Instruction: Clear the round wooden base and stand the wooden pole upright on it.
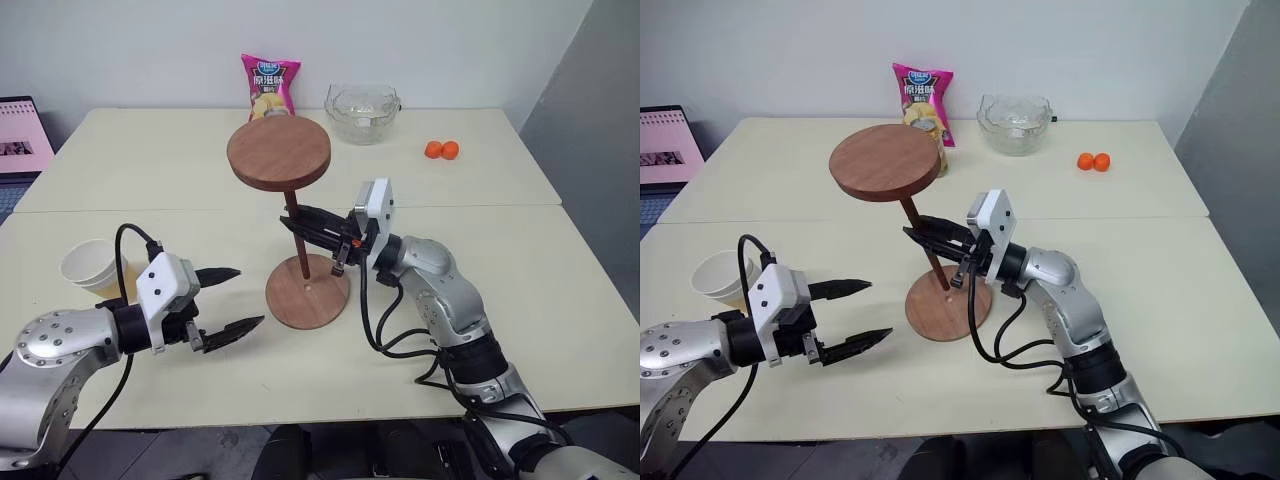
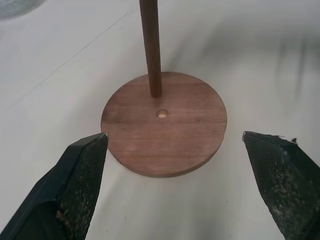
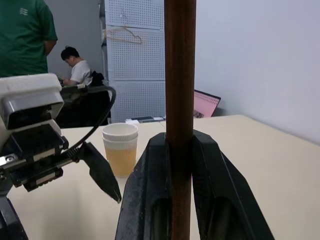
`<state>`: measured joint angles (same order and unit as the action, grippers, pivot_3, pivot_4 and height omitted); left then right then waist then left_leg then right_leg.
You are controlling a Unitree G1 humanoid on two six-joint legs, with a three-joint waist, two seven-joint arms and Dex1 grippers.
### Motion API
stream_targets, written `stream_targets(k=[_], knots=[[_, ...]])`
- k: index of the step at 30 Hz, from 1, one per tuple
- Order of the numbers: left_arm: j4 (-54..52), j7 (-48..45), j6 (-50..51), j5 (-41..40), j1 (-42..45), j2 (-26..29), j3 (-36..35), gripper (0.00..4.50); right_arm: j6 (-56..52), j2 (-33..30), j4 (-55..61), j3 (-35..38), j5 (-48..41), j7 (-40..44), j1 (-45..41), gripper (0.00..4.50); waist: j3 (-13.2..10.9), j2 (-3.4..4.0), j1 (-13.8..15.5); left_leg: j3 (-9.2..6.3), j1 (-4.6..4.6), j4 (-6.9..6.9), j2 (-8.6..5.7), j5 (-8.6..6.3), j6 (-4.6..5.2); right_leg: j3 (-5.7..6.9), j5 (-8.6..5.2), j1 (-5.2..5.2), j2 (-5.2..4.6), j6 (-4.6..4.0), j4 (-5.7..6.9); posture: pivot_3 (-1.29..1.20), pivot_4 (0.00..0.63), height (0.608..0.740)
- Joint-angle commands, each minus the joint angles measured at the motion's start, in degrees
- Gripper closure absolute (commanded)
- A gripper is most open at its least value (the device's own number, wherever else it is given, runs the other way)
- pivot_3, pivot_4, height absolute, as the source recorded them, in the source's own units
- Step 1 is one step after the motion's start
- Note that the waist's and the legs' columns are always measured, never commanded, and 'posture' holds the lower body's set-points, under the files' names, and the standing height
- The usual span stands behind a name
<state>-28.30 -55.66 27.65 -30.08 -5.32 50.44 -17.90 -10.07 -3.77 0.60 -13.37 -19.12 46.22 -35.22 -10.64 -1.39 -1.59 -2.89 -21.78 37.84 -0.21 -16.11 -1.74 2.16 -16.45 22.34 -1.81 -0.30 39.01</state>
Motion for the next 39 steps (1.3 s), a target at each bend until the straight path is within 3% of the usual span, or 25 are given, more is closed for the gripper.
stream_targets(k=[1, 31, 39], knots=[[-0.6, -1.4, -0.7, 1.0, -0.3, 2.2, -0.1, 0.0, 3.2, 0.5, 0.2, -0.6, 0.5, 0.9, 0.0, 4.28, 0.0, 0.0, 0.0, 0.0, 0.0, 0.0, 0.0, 0.0, 0.0, 0.0, 0.0, 0.0, 0.0, 0.0, 0.0, 0.0, 0.15, 0.74], [1.3, -3.2, -1.2, 2.8, -0.6, 4.0, 1.4, 0.0, 6.3, 0.5, -1.8, -3.5, 3.4, 0.2, 4.5, 4.28, 0.0, 0.0, 0.0, 0.0, 0.01, 0.0, 0.0, 0.0, 0.0, -0.01, 0.0, -0.01, 0.0, 0.0, -0.01, 0.0, 0.15, 0.74], [1.9, -3.3, -1.7, 3.4, 0.2, 3.7, 2.1, 0.0, 2.0, -1.1, -2.4, -3.8, 4.5, -1.3, 5.7, 4.28, 0.0, -0.01, 0.0, 0.0, 0.02, -0.01, 0.0, 0.0, 0.0, 0.0, 0.0, -0.01, 0.0, 0.0, 0.0, 0.0, 0.15, 0.74]])
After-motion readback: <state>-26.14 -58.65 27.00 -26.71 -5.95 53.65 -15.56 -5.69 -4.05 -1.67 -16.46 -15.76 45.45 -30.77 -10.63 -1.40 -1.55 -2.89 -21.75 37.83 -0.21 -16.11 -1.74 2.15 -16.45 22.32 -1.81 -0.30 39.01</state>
